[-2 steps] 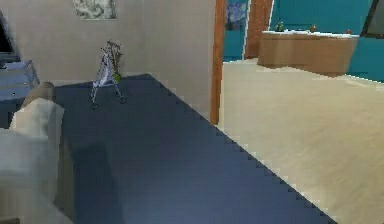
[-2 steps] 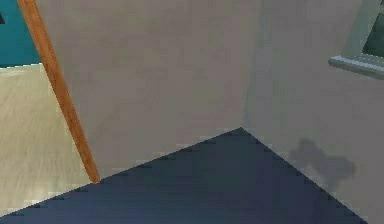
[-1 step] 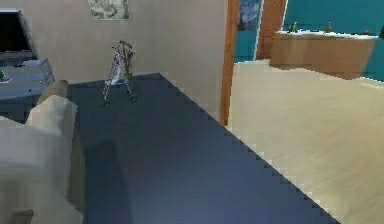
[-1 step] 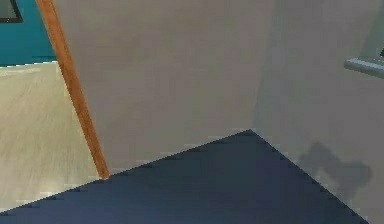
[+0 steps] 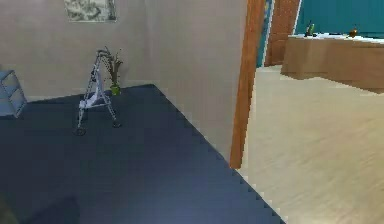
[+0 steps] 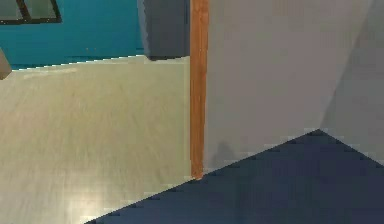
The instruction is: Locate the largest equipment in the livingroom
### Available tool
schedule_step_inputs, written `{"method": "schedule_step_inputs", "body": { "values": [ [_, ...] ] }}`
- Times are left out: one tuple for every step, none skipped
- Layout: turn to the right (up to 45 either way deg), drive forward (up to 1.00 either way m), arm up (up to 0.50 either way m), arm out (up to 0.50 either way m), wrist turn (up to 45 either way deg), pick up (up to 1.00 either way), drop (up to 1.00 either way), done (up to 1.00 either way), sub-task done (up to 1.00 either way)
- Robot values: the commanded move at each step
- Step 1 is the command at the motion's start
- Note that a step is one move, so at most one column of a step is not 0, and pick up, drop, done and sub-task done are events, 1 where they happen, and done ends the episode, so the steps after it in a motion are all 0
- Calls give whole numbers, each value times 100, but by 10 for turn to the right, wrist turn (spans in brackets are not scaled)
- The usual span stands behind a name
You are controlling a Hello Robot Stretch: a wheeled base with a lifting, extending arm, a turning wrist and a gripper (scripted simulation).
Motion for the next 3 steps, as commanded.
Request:
{"method": "schedule_step_inputs", "body": {
  "values": [
    [-270, 0, 0, 0, 0, 0, 0, 0, 0],
    [0, 100, 0, 0, 0, 0, 0, 0, 0],
    [0, 50, 0, 0, 0, 0, 0, 0, 0]
  ]
}}
